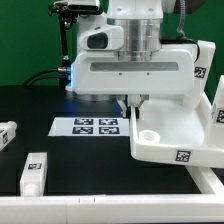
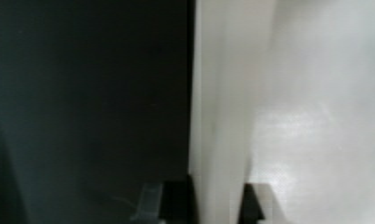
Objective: Assemble desk
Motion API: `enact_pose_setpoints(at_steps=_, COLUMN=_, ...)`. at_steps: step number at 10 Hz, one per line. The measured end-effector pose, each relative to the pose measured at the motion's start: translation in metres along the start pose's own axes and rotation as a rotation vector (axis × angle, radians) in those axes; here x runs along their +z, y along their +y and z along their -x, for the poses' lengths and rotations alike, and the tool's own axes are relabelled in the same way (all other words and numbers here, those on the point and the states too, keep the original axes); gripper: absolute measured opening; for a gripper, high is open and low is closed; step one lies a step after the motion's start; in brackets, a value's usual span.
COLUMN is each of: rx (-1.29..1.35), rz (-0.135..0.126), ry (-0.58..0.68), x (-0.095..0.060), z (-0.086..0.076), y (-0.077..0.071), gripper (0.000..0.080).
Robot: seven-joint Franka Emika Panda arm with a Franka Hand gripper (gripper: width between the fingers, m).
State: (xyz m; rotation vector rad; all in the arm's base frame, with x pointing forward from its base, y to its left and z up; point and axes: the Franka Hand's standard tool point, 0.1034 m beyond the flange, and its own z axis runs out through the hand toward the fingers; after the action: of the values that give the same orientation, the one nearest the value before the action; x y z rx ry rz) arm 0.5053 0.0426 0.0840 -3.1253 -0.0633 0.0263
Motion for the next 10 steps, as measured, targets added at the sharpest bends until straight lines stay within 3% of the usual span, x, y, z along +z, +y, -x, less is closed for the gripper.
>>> enact_pose_setpoints(at_steps=2, rx=-0.16, rz=0.008, ry=-0.002, x=0.0, z=-0.001, y=0.004, gripper=0.0054)
enact_pose_setpoints(at_steps=4, rx=-0.531, rz=-0.004, ry=-0.016, x=-0.005, z=-0.032, y=0.02, gripper=0.0054)
enact_pose_setpoints(at_steps=8, rx=-0.793, rz=0.023, ry=-0.028, x=-0.003, z=-0.033, y=0.027, gripper=0.0054)
enact_pose_setpoints(at_steps=9, rx=-0.901, rz=0.03, ry=-0.041, x=-0.002, z=-0.034, y=0.033, gripper=0.0054)
enact_pose_setpoints(at_steps=10, rx=-1.093, rz=0.022, ry=-0.08, x=-0.005, z=-0.048, y=0.049, gripper=0.0054)
